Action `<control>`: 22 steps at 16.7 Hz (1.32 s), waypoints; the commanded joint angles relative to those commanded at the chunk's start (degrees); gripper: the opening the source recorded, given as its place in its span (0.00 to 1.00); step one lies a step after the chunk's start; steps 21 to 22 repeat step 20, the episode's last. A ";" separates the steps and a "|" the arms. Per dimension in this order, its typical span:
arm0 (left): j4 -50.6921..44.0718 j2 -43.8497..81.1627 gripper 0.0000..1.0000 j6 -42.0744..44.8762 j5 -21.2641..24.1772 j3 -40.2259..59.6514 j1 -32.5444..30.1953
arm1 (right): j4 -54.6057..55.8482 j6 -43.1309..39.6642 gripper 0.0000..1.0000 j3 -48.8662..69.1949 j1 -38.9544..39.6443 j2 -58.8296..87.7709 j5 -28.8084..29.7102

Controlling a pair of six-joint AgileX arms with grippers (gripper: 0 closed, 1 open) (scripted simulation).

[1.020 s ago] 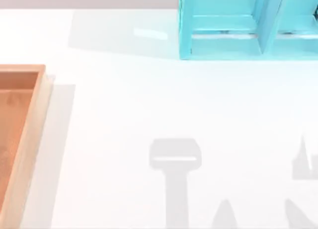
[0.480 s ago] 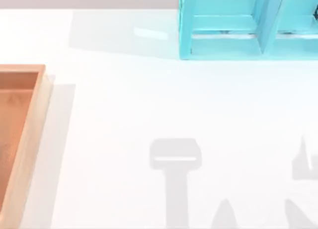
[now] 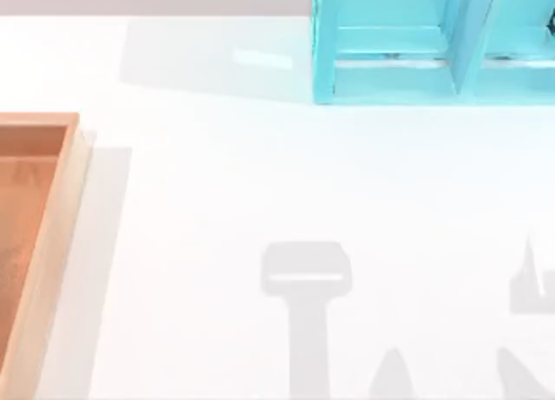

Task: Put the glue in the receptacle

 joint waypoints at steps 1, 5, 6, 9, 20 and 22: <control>0.00 0.00 0.00 0.00 0.00 0.00 0.00 | 0.00 0.00 1.00 0.00 0.00 0.00 0.00; 0.00 0.00 0.30 0.00 0.00 0.00 0.00 | 0.00 0.00 1.00 0.00 0.00 0.00 0.00; 0.00 0.00 0.38 0.00 0.00 0.00 0.00 | 0.00 0.00 1.00 0.00 0.00 0.00 0.00; 0.00 0.00 0.60 0.00 0.00 0.00 0.00 | 0.00 0.00 1.00 0.00 0.00 0.00 0.00; 0.00 0.00 1.00 0.00 0.00 0.00 0.00 | 0.00 0.00 1.00 0.00 0.00 0.00 0.00; 0.00 0.00 1.00 0.00 0.00 0.00 0.00 | 0.00 0.00 1.00 0.00 0.00 0.00 0.00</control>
